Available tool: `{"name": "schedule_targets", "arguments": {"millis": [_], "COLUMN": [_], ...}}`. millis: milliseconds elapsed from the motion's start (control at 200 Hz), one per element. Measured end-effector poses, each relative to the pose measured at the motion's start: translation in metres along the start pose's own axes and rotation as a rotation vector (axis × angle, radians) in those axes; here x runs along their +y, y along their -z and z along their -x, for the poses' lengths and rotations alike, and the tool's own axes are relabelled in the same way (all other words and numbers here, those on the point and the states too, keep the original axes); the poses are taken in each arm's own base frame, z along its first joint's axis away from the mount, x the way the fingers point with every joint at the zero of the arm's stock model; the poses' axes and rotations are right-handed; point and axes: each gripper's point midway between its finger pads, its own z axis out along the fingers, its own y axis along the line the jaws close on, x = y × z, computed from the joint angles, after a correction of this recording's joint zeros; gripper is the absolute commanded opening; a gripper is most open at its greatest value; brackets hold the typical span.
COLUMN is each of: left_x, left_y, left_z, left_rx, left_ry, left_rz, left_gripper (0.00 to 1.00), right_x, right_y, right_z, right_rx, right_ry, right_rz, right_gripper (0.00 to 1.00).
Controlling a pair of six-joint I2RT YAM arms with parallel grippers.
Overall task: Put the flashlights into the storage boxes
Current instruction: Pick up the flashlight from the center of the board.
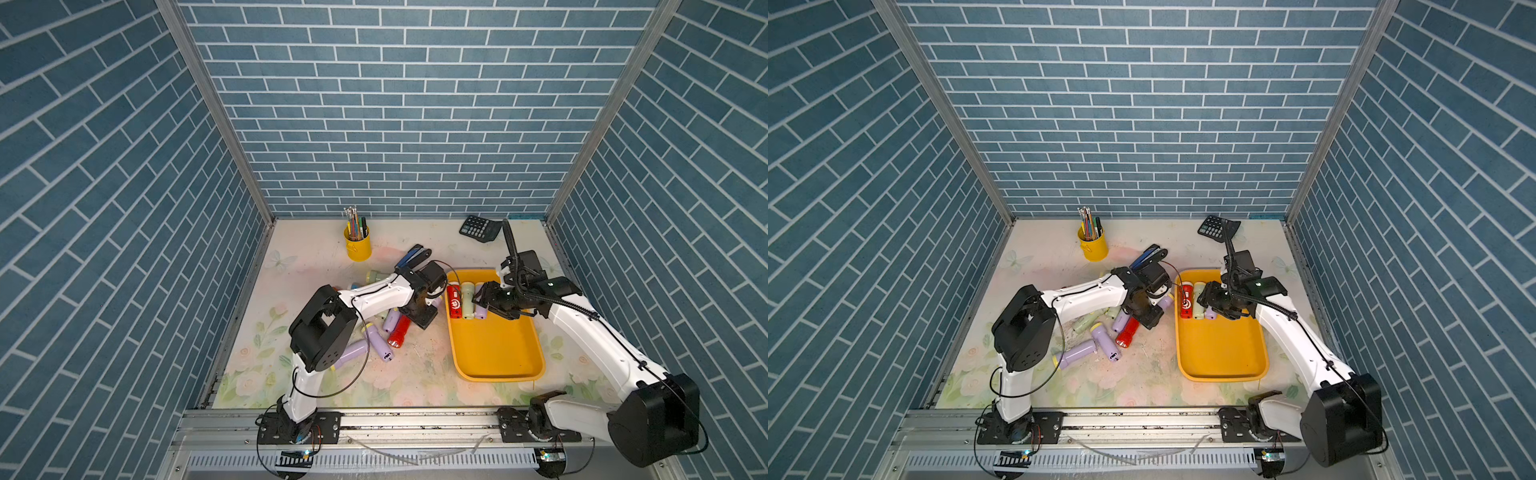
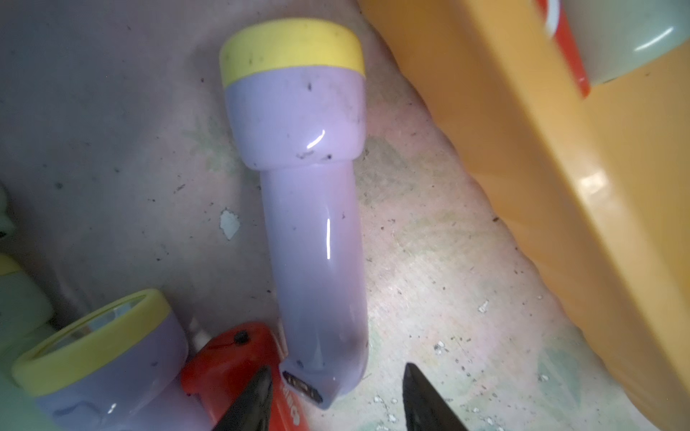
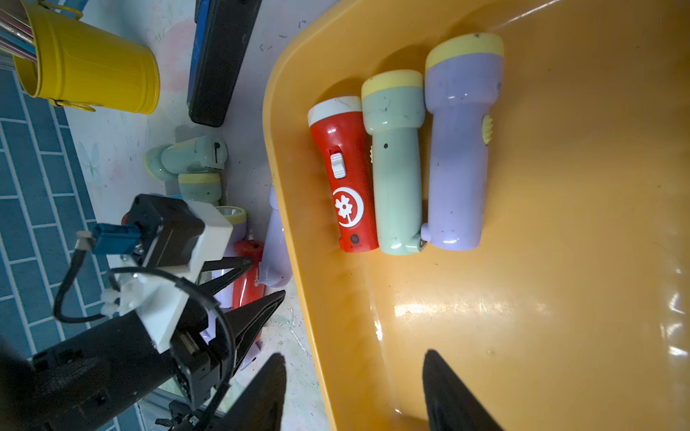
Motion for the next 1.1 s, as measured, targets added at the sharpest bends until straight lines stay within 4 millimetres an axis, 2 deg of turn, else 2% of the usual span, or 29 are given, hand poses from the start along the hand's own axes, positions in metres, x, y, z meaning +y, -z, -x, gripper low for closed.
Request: {"name": "schedule_targets", "arguments": {"millis": [365, 550, 665, 770, 930, 1100], "left_x": [-0.001, 0.0, -0.001, 0.0, 0.001, 0.004], "left_y": [-0.019, -0.024, -0.024, -0.021, -0.001, 0.049], "left_z": [0.003, 0.002, 0.003, -0.004, -0.014, 0.0], "left_rx": [0.002, 0.001, -0.021, -0.034, -0.091, -0.3], "left_ry": [0.013, 0.021, 0.032, 0.044, 0.092, 0.173], "left_rz": [-0.003, -0.003, -0.007, -0.01, -0.056, -0.175], "left_gripper": [0.48, 0.3, 0.27, 0.26, 0.25, 0.23], "right_x": [-0.001, 0.001, 0.002, 0.003, 0.012, 0.043], "right_y": [-0.001, 0.0, 0.003, 0.004, 0.006, 0.01], "right_z": [0.001, 0.004, 0.006, 0.007, 0.015, 0.026], "right_rx": [-0.006, -0.02, -0.045, -0.074, -0.129, -0.181], "right_ry": [0.0, 0.003, 0.012, 0.023, 0.064, 0.168], "right_rz": [0.001, 0.009, 0.022, 0.035, 0.095, 0.243], "right_gripper": [0.6, 0.6, 0.59, 0.59, 0.6, 0.6]}}
